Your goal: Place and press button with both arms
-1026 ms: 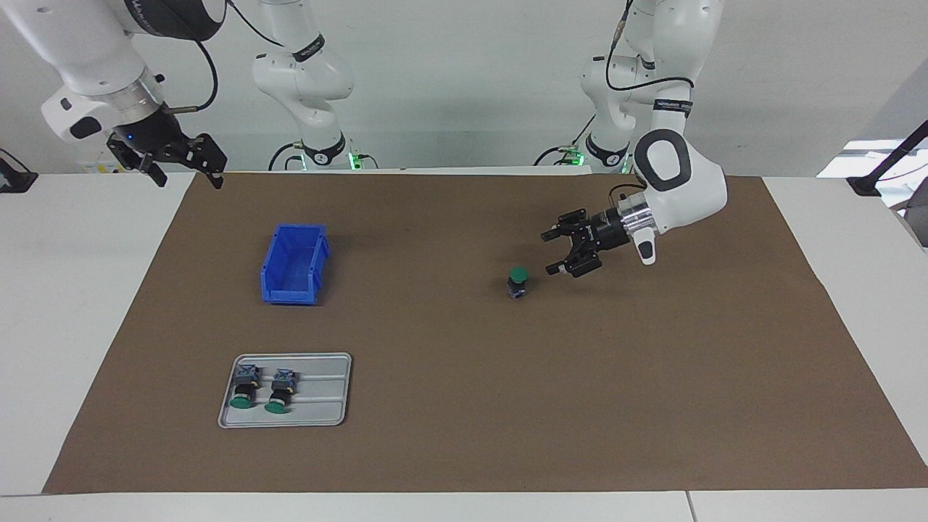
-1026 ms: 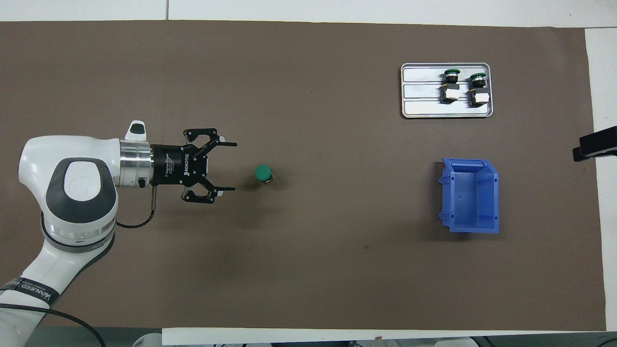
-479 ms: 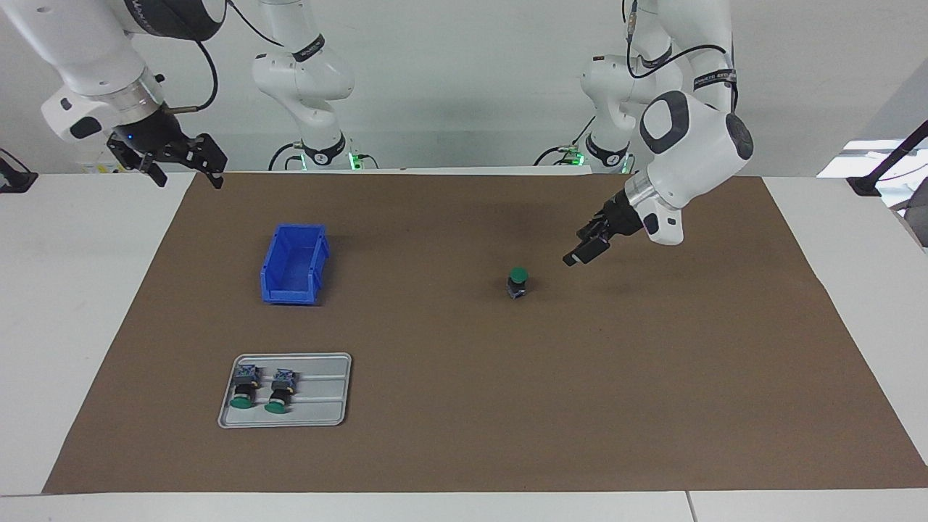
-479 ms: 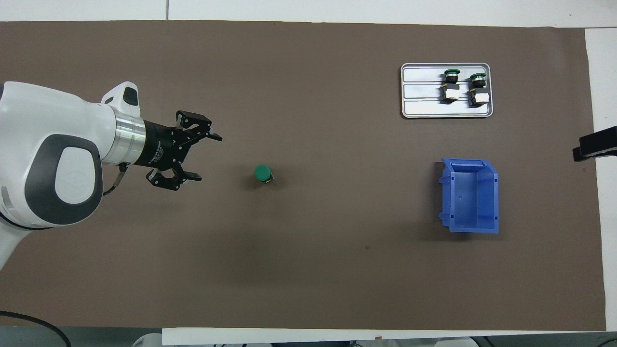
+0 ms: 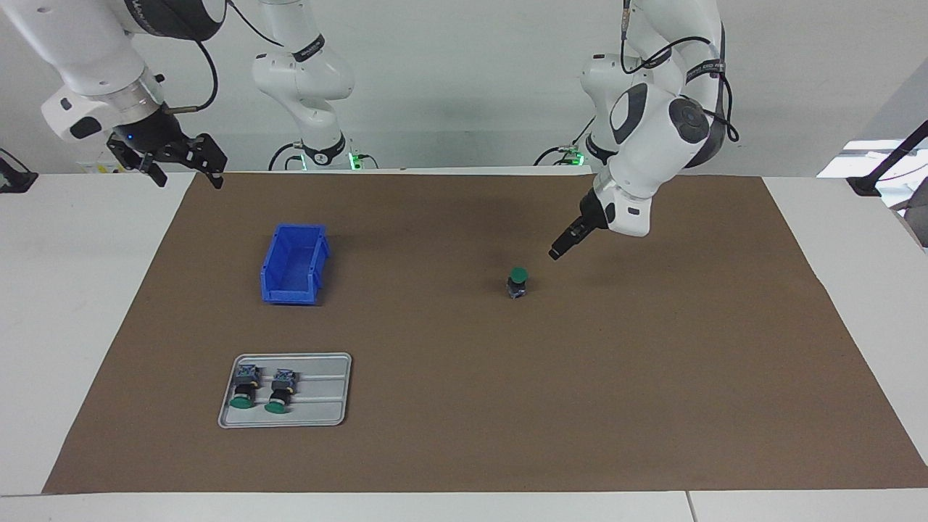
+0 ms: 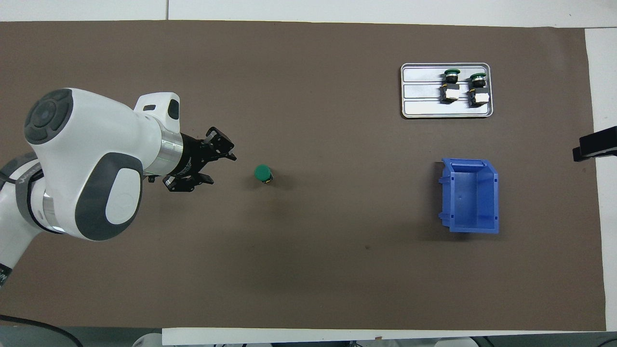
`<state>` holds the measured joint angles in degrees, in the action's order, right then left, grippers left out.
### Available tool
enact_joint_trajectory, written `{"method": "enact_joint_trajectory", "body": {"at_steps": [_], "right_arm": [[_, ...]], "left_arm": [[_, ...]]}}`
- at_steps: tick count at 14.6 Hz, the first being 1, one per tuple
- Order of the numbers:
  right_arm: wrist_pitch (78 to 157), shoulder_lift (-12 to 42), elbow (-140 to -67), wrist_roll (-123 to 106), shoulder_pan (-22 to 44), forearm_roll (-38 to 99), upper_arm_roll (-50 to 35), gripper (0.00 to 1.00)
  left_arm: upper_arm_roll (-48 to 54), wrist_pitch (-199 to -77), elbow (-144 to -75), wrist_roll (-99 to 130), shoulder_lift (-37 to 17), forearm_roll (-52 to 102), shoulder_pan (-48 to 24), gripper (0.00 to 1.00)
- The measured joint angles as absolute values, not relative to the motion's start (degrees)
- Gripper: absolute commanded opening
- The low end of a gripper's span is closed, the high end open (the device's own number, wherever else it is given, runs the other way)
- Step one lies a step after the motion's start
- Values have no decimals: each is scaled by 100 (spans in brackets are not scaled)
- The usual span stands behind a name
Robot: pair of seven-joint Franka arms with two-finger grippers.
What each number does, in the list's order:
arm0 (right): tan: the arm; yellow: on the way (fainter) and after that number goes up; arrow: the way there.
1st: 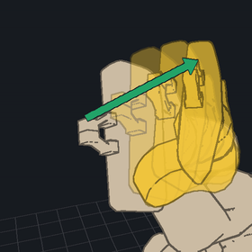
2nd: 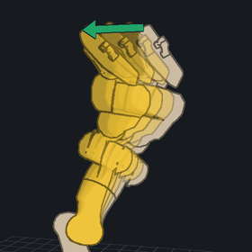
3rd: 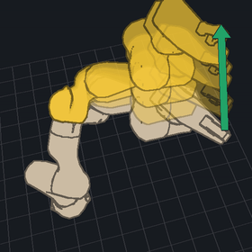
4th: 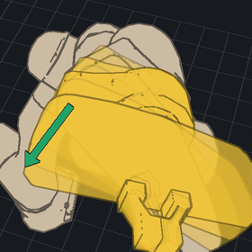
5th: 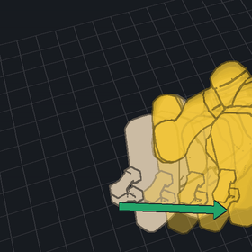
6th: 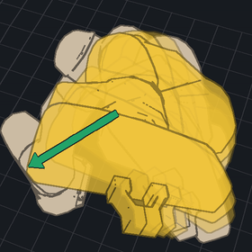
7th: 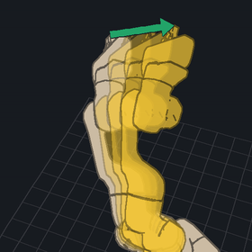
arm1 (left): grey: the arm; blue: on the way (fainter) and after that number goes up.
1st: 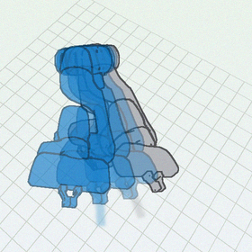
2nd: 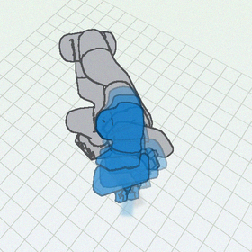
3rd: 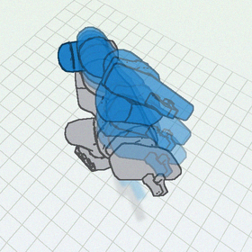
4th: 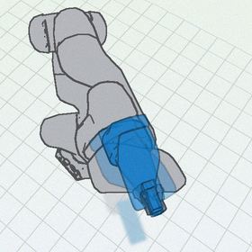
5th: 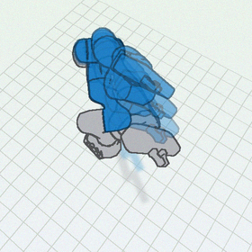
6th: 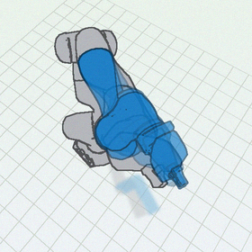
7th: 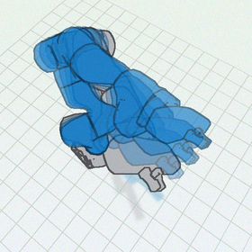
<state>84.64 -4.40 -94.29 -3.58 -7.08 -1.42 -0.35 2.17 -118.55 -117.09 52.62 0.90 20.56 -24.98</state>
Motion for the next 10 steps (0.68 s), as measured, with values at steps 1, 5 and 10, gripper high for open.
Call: {"method": "enact_joint_trajectory", "body": {"at_steps": [1, 5, 10], "right_arm": [[8464, -440, -9429, -358, -708, -143, -35, 99], [8464, -440, -9429, -358, -708, -142, -35, 99], [8464, -440, -9429, -358, -708, -142, -35, 99]], "left_arm": [[222, -11920, -11708, 5193, 89, 2045, -2568, 30], [225, -12290, -11669, 5036, -66, 1956, -2786, 16], [230, -12442, -11385, 5022, -610, 1532, -3082, 8]]}}
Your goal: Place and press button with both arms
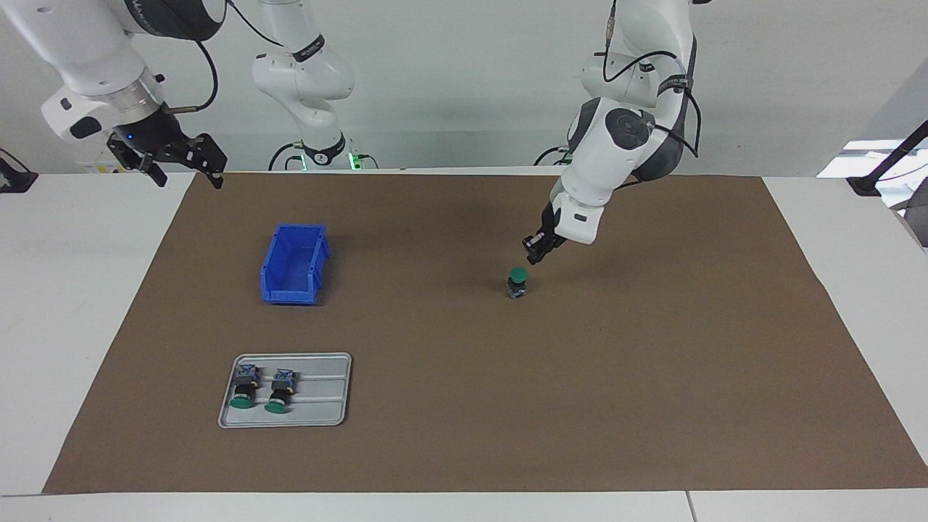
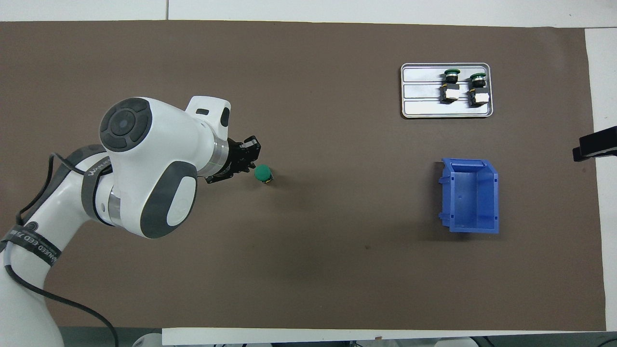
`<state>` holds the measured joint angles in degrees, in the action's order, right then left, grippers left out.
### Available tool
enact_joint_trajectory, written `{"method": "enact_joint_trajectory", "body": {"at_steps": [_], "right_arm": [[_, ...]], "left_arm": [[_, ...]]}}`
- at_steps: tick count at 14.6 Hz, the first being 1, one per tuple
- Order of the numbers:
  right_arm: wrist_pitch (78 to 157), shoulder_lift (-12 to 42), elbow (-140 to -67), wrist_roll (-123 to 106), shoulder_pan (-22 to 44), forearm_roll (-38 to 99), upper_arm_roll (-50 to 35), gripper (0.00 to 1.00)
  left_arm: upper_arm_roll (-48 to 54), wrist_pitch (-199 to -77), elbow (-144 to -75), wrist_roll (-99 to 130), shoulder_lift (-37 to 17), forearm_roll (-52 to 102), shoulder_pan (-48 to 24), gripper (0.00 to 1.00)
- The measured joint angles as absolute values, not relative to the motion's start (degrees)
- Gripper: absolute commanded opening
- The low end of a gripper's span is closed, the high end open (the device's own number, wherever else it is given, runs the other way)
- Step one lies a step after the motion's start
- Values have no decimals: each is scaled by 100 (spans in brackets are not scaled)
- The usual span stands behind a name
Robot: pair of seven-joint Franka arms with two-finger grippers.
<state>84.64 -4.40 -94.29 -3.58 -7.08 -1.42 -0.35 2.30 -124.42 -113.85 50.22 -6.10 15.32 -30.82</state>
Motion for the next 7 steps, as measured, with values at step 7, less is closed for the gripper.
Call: {"method": "enact_joint_trajectory", "body": {"at_steps": [7], "right_arm": [[8464, -440, -9429, -358, -708, -142, -35, 99]], "left_arm": [[236, -12661, -11285, 5021, -997, 1288, -3319, 6]]}}
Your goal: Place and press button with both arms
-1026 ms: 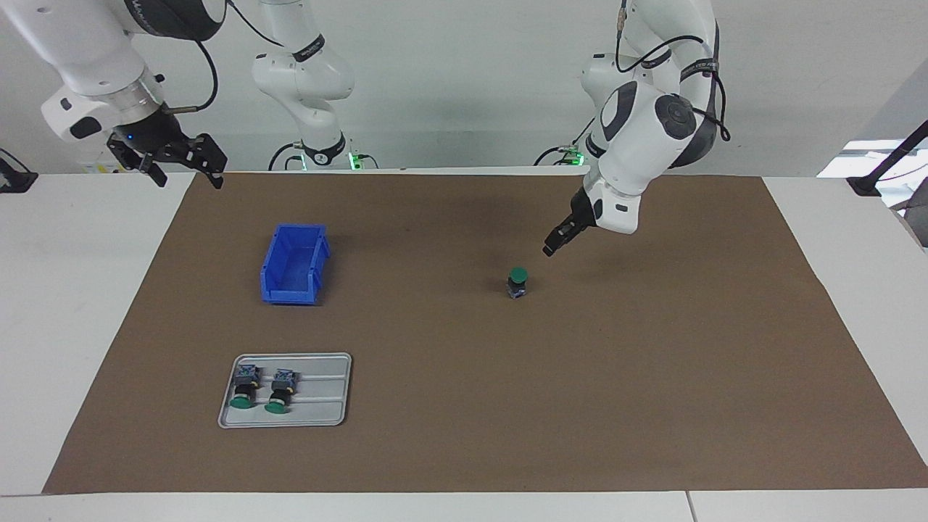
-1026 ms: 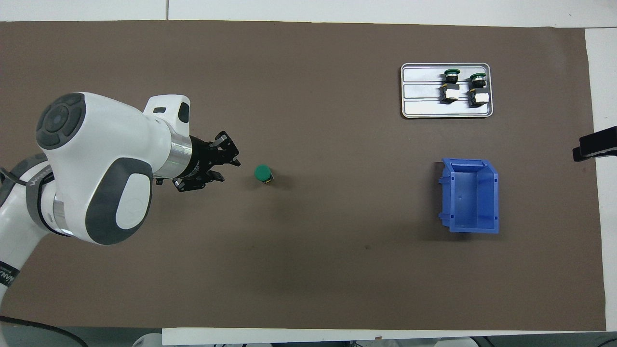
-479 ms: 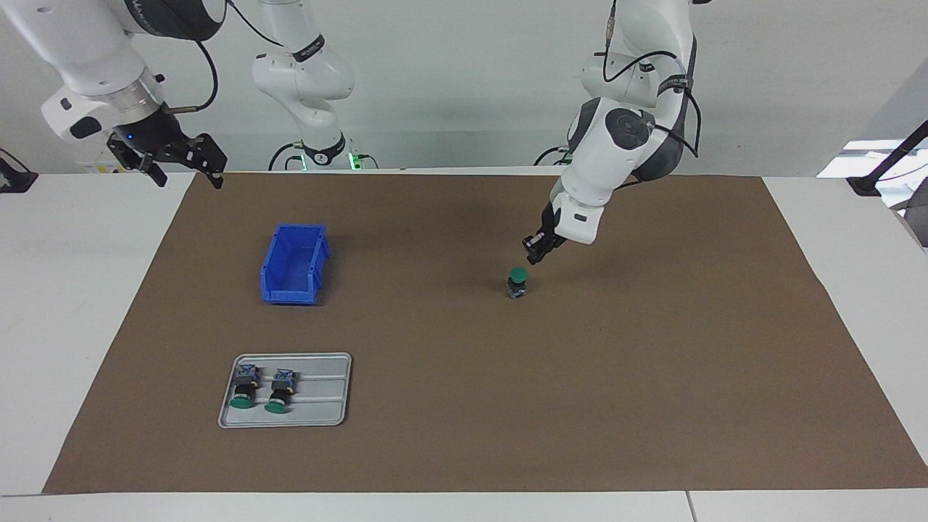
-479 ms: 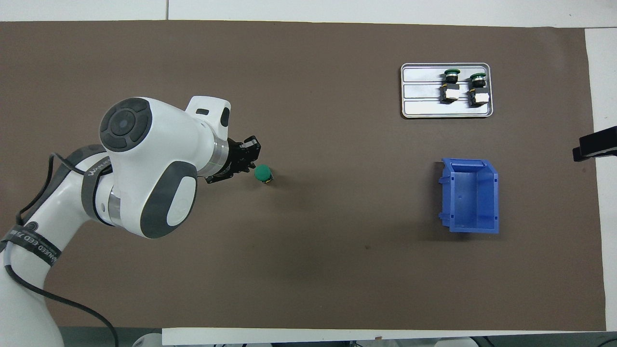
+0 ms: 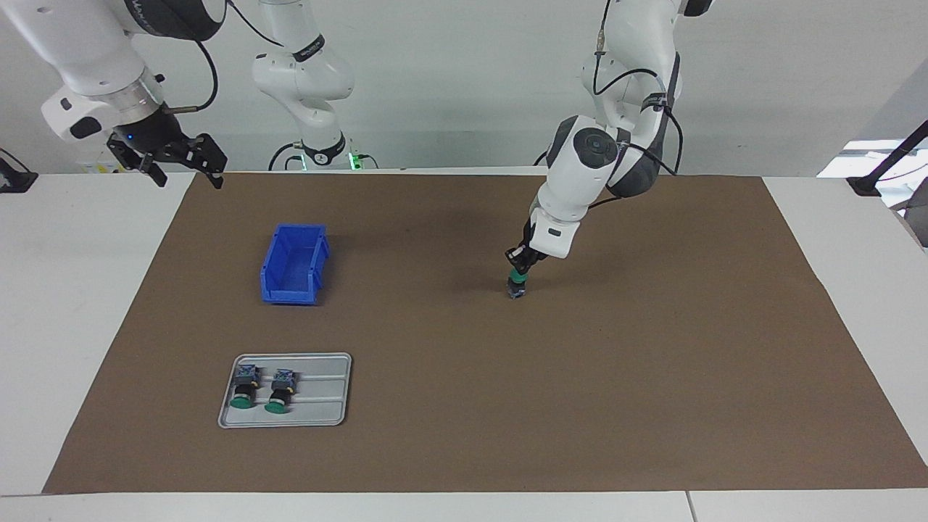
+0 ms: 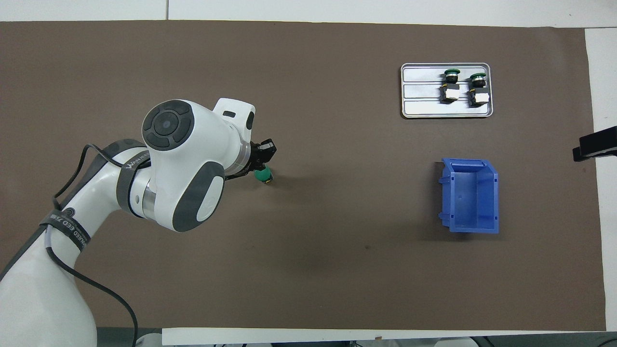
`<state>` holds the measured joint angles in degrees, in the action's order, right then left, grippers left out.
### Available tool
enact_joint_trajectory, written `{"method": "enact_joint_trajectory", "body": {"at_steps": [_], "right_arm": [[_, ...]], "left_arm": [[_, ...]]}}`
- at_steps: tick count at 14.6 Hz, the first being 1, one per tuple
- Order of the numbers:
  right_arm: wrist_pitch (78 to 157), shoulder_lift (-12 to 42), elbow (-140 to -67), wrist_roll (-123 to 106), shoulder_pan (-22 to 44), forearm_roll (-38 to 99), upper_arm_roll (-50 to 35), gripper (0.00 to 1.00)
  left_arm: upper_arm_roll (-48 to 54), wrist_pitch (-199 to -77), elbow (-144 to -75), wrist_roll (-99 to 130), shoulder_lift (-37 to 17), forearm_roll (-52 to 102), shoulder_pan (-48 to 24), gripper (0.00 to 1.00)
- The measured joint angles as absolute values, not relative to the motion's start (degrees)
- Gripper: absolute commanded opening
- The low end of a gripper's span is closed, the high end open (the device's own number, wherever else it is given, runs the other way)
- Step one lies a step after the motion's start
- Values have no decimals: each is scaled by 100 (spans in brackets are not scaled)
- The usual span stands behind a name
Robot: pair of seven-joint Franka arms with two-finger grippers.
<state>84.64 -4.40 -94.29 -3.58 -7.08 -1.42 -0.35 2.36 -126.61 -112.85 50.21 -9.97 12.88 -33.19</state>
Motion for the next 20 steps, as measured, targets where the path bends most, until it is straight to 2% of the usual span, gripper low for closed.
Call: {"method": "enact_joint_trajectory", "body": {"at_steps": [18, 20], "right_arm": [[8464, -440, -9429, -358, -708, -142, -35, 99], [8464, -440, -9429, -358, -708, -142, -35, 99]], "left_arm": [[233, -13147, -11775, 4968, -937, 1270, -3359, 6], [233, -13147, -11791, 4967, -921, 1270, -3360, 11]]}}
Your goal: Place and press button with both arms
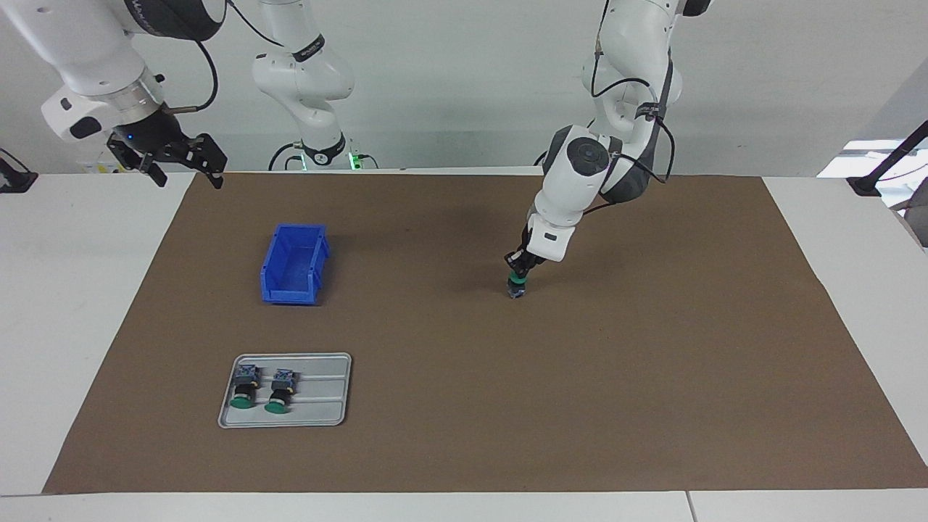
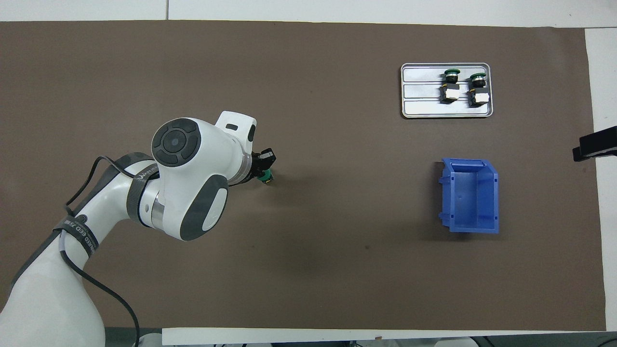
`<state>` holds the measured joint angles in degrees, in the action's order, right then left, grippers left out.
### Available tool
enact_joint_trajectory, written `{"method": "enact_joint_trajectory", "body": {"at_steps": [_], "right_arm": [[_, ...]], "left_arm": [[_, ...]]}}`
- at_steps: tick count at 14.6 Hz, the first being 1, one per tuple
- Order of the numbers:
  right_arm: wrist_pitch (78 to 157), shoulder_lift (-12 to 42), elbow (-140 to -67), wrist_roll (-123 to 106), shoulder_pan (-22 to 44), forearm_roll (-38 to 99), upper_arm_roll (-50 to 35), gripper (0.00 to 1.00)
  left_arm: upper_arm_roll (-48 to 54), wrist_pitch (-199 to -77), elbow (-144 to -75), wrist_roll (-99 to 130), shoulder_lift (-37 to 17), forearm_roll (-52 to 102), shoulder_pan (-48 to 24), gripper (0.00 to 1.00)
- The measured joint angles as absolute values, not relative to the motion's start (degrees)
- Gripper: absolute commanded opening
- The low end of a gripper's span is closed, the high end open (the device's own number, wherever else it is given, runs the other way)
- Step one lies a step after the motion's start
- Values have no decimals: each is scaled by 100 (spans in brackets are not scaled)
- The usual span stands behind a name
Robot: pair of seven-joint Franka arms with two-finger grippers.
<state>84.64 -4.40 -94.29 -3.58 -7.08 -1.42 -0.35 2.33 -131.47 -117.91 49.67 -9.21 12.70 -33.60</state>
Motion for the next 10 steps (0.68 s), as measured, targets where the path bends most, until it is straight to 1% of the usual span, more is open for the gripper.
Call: {"method": "enact_joint_trajectory", "body": {"at_steps": [1, 3, 4, 5, 9, 10], "right_arm": [[8464, -440, -9429, -358, -708, -142, -35, 99], [8464, -440, -9429, -358, -708, -142, -35, 99], [8464, -440, -9429, -358, -708, -142, -35, 99], [8464, -440, -9429, -358, -708, -142, -35, 99], [8464, -440, -9429, -358, -708, -142, -35, 99], [8464, -440, -9429, -358, -708, -142, -35, 99]], "left_arm": [[233, -13147, -11785, 4967, -918, 1270, -3359, 14], [220, -13146, -11726, 4967, -901, 1270, -3355, 25], [200, -13132, -11691, 4967, -873, 1270, -3343, 29], [168, -13059, -11642, 4967, -822, 1270, -3311, 37], [119, -12383, -11232, 4966, -621, 1270, -3057, 89], [110, -12188, -11100, 4956, -587, 1269, -2938, 100]]}}
